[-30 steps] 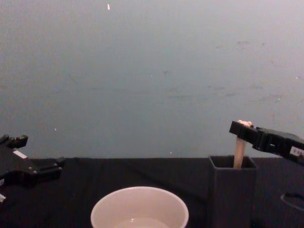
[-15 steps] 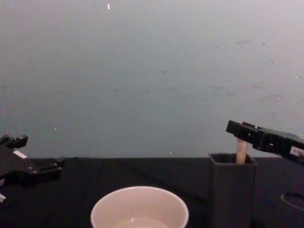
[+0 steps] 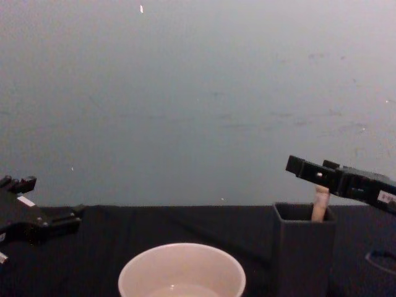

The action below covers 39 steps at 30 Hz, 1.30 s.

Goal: Pick up the stirring spoon with one hand, stir inside the cup, then place it back in its original position.

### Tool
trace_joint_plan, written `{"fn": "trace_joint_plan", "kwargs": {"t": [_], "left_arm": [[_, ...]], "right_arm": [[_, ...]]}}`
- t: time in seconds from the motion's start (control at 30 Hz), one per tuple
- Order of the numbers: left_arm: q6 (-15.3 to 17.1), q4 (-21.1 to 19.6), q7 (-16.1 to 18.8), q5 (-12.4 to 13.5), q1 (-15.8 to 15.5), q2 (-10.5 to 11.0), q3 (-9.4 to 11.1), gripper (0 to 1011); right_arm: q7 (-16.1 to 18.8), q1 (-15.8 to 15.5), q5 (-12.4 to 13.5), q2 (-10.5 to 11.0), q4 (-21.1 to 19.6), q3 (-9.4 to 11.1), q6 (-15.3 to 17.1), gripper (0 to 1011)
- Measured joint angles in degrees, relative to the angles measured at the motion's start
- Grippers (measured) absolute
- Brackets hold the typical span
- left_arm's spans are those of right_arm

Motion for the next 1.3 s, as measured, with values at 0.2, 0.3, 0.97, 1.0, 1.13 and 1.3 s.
{"fn": "trace_joint_plan", "kwargs": {"t": [0.2, 0.3, 0.97, 1.0, 1.13, 1.3], "left_arm": [[0.0, 0.0, 0.0, 0.0, 0.0, 0.0, 0.0, 1001], [0.0, 0.0, 0.0, 0.0, 0.0, 0.0, 0.0, 1001], [0.0, 0.0, 0.0, 0.0, 0.0, 0.0, 0.0, 1001], [0.0, 0.0, 0.0, 0.0, 0.0, 0.0, 0.0, 1001], [0.0, 0.0, 0.0, 0.0, 0.0, 0.0, 0.0, 1001], [0.0, 0.0, 0.0, 0.0, 0.0, 0.0, 0.0, 1001]], "right_arm": [[0.0, 0.0, 0.0, 0.0, 0.0, 0.0, 0.0, 1002], [0.0, 0.0, 0.0, 0.0, 0.0, 0.0, 0.0, 1002], [-13.8, -0.1, -15.6, -3.2, -2.0, 3.0, -13.0, 1003], [-17.2, -0.3, -19.0, -3.6, -1.6, 3.2, -13.7, 1002], [-23.4, -0.8, -24.9, -4.3, -0.2, 3.8, -13.3, 1003], [-25.3, -2.0, -26.0, -5.0, 1.7, 4.8, -11.2, 1002]]}}
